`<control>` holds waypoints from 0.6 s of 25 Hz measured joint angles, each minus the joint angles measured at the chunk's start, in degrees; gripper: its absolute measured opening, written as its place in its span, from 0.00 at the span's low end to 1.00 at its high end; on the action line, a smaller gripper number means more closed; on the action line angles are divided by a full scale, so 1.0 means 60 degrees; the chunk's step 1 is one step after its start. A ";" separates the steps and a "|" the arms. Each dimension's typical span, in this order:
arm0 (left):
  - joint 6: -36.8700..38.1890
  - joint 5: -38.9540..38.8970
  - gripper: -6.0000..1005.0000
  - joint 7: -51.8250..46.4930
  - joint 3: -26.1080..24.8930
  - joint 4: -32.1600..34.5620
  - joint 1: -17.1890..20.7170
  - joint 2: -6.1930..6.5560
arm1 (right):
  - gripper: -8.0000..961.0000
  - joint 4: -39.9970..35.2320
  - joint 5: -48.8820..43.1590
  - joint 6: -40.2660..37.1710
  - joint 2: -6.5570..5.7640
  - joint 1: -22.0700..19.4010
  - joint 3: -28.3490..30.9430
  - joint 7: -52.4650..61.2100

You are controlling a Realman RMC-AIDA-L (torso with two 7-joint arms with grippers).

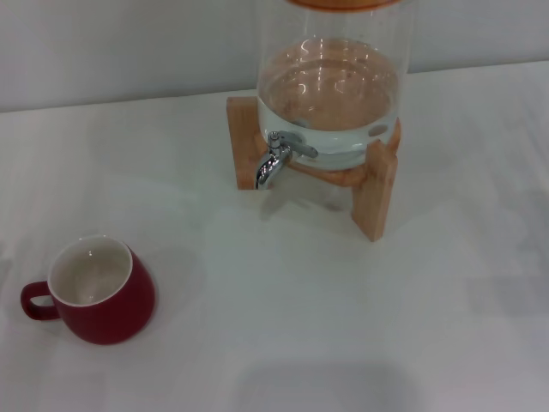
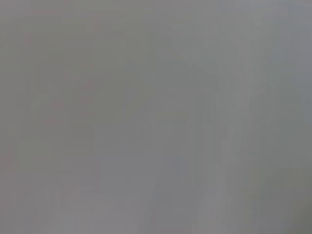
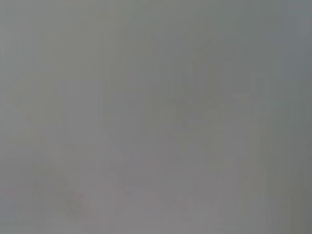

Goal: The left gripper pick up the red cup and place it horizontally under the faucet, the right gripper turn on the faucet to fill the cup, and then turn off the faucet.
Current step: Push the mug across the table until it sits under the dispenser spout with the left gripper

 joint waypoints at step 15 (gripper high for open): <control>0.0020 0.0169 0.87 0.0000 0.0029 -0.0195 0.0048 -0.0019 | 0.71 0.0006 0.0000 -0.0009 -0.0020 -0.0001 0.0000 0.0001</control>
